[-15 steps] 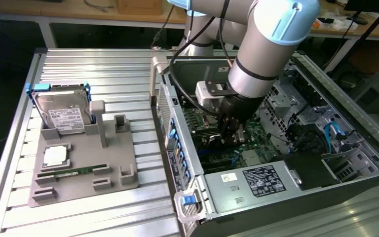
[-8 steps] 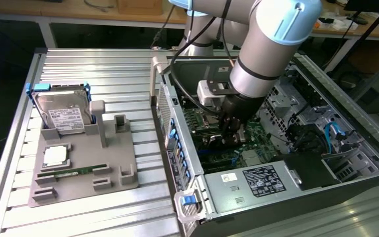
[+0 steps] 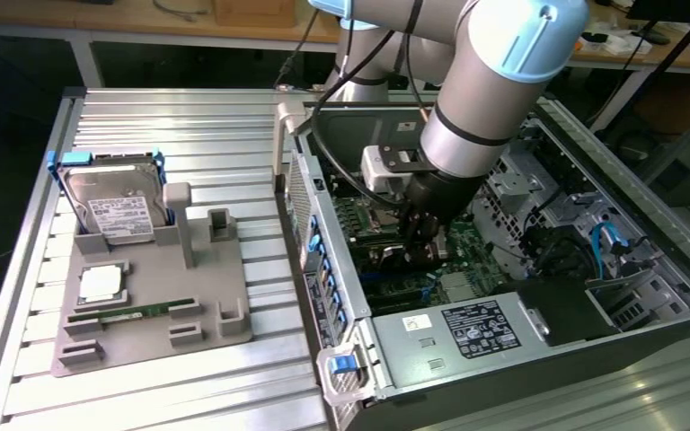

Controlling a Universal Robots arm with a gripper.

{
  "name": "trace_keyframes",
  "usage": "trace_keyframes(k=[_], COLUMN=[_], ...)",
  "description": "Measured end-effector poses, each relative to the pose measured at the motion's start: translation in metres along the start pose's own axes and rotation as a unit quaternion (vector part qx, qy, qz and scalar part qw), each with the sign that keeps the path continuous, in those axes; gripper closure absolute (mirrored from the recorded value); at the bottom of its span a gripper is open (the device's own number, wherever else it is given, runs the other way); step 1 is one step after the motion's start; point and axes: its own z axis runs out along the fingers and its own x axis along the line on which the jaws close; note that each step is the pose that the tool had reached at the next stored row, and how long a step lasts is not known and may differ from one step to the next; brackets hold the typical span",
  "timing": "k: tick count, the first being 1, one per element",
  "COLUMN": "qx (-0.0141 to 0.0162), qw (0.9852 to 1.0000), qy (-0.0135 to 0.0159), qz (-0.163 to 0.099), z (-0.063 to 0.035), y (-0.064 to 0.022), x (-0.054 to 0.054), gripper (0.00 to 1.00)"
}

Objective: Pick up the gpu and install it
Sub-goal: 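Insert the gpu into the slot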

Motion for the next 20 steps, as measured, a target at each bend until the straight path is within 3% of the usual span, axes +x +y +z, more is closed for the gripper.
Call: trace_keyframes(k=[20], qx=[0.0027], qw=[1.0], qy=[-0.0003], qz=[-0.001], z=[0.0051], y=[0.0025], x=[0.0001], gripper=[0.73])
